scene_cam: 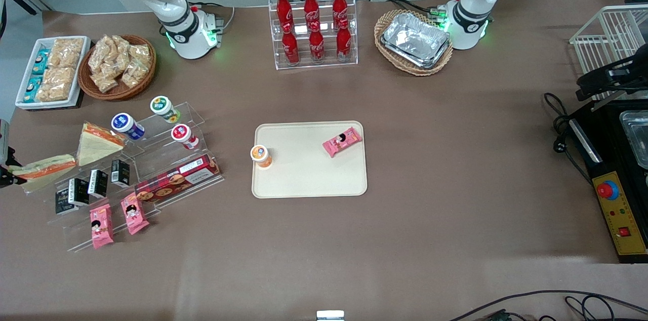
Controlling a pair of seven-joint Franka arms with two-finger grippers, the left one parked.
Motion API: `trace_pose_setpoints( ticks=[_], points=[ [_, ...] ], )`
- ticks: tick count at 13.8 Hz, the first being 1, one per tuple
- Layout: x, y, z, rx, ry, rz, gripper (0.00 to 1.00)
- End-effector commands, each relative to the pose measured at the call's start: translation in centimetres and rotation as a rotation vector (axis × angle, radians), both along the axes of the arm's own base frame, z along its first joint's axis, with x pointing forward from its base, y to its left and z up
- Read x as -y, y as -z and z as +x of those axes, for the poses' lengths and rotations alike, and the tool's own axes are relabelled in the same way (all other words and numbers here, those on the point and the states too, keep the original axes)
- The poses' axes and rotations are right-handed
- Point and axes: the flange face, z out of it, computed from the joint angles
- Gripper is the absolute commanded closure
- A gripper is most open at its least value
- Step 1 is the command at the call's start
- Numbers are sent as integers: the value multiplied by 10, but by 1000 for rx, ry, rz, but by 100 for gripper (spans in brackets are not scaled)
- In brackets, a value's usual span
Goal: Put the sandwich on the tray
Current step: 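Close the right gripper on the sandwich wedge's end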
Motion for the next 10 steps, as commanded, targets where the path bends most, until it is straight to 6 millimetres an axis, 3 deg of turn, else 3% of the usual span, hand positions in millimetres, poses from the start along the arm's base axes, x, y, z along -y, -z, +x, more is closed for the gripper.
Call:
trace_pose_setpoints(
  ticks=[1, 7, 10],
  points=[
    [-1, -4, 1, 30, 2, 13, 100],
    [-2, -77, 4, 75, 133, 31, 100],
    [-10, -104, 0, 90, 264, 61, 100]
  ],
)
